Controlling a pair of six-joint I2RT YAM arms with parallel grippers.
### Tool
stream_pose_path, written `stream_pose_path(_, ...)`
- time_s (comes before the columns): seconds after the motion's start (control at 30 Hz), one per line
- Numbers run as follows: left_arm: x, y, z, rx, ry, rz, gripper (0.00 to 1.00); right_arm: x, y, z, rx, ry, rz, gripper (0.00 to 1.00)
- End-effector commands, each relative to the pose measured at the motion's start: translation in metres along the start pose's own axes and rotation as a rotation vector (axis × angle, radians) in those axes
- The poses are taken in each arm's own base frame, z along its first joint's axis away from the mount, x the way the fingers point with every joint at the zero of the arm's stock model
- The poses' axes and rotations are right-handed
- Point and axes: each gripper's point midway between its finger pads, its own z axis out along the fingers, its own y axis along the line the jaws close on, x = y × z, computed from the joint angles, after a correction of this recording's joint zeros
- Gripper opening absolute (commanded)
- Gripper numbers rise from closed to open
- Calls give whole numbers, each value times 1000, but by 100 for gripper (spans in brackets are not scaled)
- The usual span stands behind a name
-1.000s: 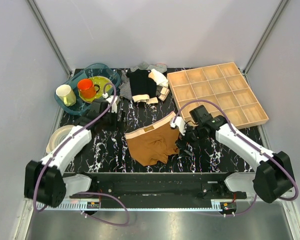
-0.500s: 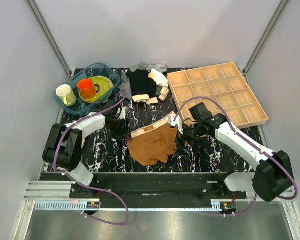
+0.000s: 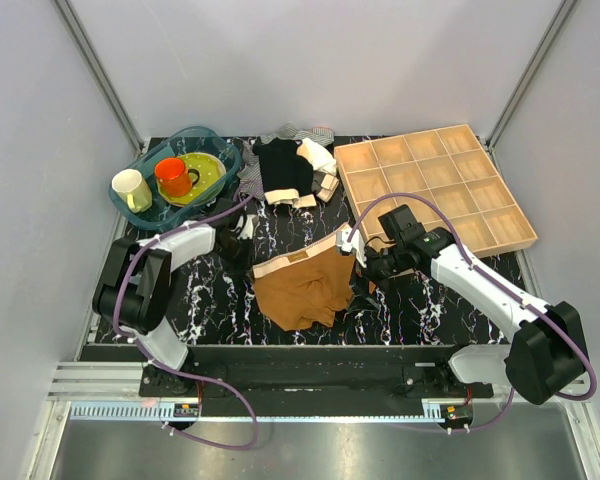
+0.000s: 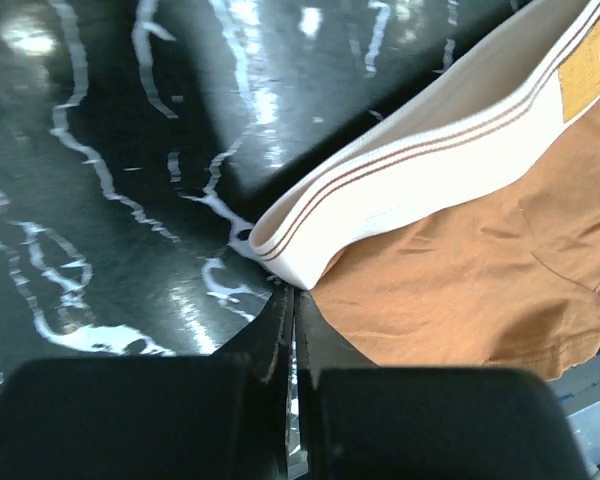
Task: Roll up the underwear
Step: Flatten out the underwear at the center of the board.
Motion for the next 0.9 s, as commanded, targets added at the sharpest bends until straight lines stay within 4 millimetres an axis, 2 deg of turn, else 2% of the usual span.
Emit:
stream_pose_path(0.0,-41,25,-38,-96,-181,-41,0,-13,-3,-5,24,-32,-44,100)
stream_pose_path(0.13,-64,46,-66,-127,-288,-99,0,-12,-13,-6,57,-9,-68,99)
stream_pose_path(0.27,-77,50,-73,-104,-302,-118,0,-15,-30,-2,76,10,-165,100)
stream_pose_path(0.37,-86,53,-79,-117,-318,-121,1,-14,-41,10,33,14,-266,96)
stream_pose_path(0.43,-93,55,-88,-137,-348,-119,9,-9,-45,21,-10,17,-311,94)
stream_pose_path(0.5,-104,56,-107,-170,-411,-108,22,-4,-54,30,-29,34,-389,94)
stream_pose_path(0.63,-111,54,-142,-211,-528,-69,39,-22,-95,36,62,57,-395,93)
stream_pose_path(0.67,-111,55,-149,-229,-553,-64,41,-27,-99,36,75,54,-339,93)
stream_pose_path(0.7,-107,49,-164,-225,-603,-42,48,-35,-109,39,90,48,-291,91)
stream_pose_path(0.73,-104,48,-171,-229,-628,-24,53,-42,-123,41,146,41,-248,91)
stream_pose_path(0.8,-93,39,-191,-215,-716,19,59,-46,-142,47,208,34,-56,89)
stream_pose_path(0.87,-85,34,-204,-209,-788,48,72,-43,-159,49,274,28,110,86)
